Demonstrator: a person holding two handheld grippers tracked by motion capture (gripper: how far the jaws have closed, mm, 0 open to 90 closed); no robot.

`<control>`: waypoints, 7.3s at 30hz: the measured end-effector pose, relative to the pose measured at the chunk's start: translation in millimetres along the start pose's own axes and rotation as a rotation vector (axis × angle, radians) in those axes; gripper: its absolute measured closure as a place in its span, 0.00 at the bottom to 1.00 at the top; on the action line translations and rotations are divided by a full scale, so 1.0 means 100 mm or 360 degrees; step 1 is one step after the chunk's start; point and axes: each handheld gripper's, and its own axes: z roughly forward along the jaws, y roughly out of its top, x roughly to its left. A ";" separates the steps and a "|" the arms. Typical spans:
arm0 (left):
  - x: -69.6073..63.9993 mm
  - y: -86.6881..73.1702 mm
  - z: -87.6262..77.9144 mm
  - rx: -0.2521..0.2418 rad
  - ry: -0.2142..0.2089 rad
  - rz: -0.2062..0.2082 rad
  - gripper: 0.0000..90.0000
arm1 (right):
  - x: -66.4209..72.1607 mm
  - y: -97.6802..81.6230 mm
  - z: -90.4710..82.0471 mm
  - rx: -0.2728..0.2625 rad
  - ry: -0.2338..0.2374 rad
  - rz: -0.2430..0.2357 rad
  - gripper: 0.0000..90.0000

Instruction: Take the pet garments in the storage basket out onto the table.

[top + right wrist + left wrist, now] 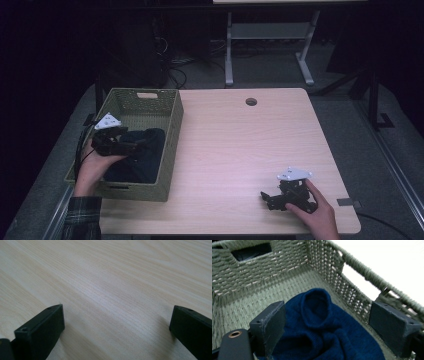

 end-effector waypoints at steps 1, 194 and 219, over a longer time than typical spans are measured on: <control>0.00 -0.01 0.01 0.0010 0.0006 -0.0002 0.15 | 0.00 0.00 0.00 0.0000 0.0000 0.0000 0.00; -1.24 1.16 0.26 -0.0392 -0.0662 0.0113 0.77 | -0.01 0.01 0.01 -0.0004 0.0006 -0.0009 0.00; -1.83 1.17 1.30 -0.0095 -0.0758 0.0186 0.77 | -0.01 0.01 0.01 -0.0006 0.0008 -0.0014 0.00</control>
